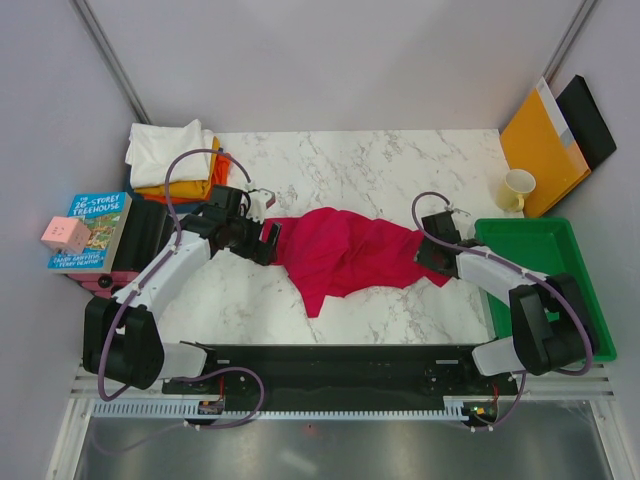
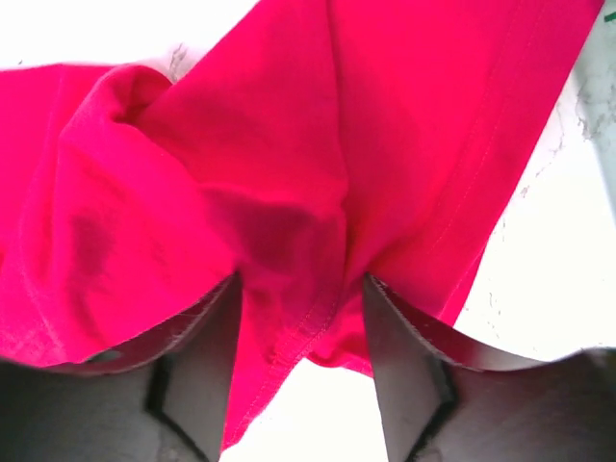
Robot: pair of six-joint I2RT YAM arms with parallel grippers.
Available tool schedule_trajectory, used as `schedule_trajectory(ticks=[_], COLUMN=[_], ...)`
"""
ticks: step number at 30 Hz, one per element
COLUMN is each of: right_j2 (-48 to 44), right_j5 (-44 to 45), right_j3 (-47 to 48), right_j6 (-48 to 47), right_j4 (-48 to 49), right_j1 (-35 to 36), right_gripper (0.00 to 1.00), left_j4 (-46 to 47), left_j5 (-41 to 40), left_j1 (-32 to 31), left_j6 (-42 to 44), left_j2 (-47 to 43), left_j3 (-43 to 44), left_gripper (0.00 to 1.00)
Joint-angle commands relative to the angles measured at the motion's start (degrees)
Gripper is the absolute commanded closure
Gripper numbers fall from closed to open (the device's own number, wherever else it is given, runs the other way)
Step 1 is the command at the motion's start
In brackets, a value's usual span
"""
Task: Fold and stack the t-shirts
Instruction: Flatten out the tshirt
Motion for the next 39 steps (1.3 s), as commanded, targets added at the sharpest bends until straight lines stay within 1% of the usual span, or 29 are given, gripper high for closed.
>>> schedule_trajectory(ticks=[1, 2, 3, 4, 6, 7, 10, 15, 16, 18, 19, 23, 30, 33, 35, 36, 39], right_j2=[-1.45, -1.97, -2.93, -3.29, -3.3, -3.12, -1.89, 0.92, 0.92, 0.14, -0.39, -5.48, -15.14, -17.96, -18.06, -17.63, -17.62], right_j5=[2.09, 2.35, 2.35, 2.35, 2.7, 2.79, 2.97, 2.61, 2.88, 2.88, 2.97, 3.4, 3.41, 3.67, 4.02, 4.72, 5.52], right_j3=[0.75, 0.74, 0.74, 0.74, 1.27, 1.53, 1.8, 2.07, 1.98, 1.63, 1.62, 2.94, 14.87, 17.87, 18.67, 18.67, 16.57], right_j6=[0.13, 0.39, 0.3, 0.3, -0.05, -0.22, -0.31, 0.3, 0.3, 0.65, 0.92, 0.48, 0.04, -0.75, -1.36, -1.89, -1.81], right_j4=[0.08, 0.08, 0.34, 0.43, 0.52, 0.52, 0.61, 0.87, 0.78, 1.31, 1.4, 0.61, -8.09, -10.64, -12.74, -13.28, -14.69], right_j1=[0.54, 0.54, 0.54, 0.54, 0.54, 0.54, 0.54, 0.54, 0.54, 0.54, 0.62, 2.12, 4.05, 4.14, 4.05, 4.05, 4.14], right_gripper=[0.36, 0.38, 0.41, 0.46, 0.5, 0.55, 0.66, 0.67, 0.77, 0.95, 1.0, 1.0, 0.98, 0.97, 0.97, 1.0, 1.0], left_j4=[1.21, 1.12, 1.21, 1.29, 1.29, 1.3, 1.3, 1.38, 1.3, 1.38, 1.38, 1.73, 2.52, 3.93, 4.28, 4.37, 4.72], left_j5=[0.33, 0.33, 0.24, 0.24, 0.24, 0.24, 0.24, 0.15, 0.06, -0.2, -0.29, 0.06, 0.15, 0.24, 0.59, 1.02, 0.77], left_j1=[-0.21, -0.21, -0.21, -0.21, -0.21, -0.12, -0.21, -0.21, -0.21, -0.21, -0.12, -0.21, -0.21, -0.21, -0.21, -0.21, -0.12], left_j6=[-1.51, -1.51, -1.42, -1.59, -1.6, -1.6, -1.51, -1.51, -1.51, -1.42, -1.42, -1.51, -1.86, -2.56, -3.0, -3.44, -3.88], left_j2=[-0.55, -0.55, -0.64, -0.73, -0.73, -0.64, -0.38, -0.2, -0.29, -0.29, -0.2, 0.41, 3.93, 4.81, 5.77, 6.04, 7.0], left_j3=[1.43, 1.42, 1.34, 1.25, 1.16, 1.16, 1.25, 0.99, 0.9, 0.9, 0.9, 1.6, 4.41, 4.24, 4.24, 4.24, 4.24], left_gripper=[0.02, 0.02, 0.02, 0.02, 0.02, 0.02, 0.02, 0.02, 0.02, 0.02, 0.02, 0.02, 0.02, 0.02, 0.02, 0.02, 0.02])
